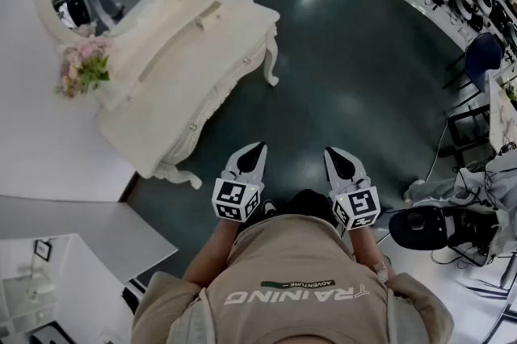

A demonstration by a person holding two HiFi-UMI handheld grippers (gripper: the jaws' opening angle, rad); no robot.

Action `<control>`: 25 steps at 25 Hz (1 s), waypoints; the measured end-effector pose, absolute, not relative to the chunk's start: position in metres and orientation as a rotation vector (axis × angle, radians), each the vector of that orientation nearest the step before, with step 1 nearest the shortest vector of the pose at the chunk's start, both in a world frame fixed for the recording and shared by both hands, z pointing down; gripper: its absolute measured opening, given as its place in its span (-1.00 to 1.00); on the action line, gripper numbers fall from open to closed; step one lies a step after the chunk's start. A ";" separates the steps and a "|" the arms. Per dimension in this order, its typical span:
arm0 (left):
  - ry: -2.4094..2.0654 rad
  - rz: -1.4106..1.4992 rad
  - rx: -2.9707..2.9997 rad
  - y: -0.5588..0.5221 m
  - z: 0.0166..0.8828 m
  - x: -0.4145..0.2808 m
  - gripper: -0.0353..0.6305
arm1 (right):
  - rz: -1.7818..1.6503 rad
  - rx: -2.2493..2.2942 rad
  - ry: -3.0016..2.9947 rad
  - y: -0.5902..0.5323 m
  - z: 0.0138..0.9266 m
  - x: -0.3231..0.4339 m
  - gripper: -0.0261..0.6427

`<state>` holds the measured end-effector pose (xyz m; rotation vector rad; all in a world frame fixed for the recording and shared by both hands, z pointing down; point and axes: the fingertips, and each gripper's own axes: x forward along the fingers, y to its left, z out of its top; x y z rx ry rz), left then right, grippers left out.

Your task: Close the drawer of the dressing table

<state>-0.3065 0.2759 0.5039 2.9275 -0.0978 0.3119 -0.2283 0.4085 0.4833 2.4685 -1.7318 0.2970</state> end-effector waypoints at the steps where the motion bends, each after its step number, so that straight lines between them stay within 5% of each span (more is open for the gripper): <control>1: -0.100 0.316 2.927 0.277 0.506 -0.310 -0.85 | 0.290 2.477 -1.729 0.411 0.483 -0.231 -0.92; 7: -0.131 0.333 2.913 0.250 0.508 -0.336 -0.85 | 0.278 2.511 -1.711 0.397 0.479 -0.251 -0.92; 25: -0.129 0.475 3.044 0.219 0.470 -0.187 -0.85 | 0.338 2.507 -1.897 0.342 0.494 -0.102 -0.92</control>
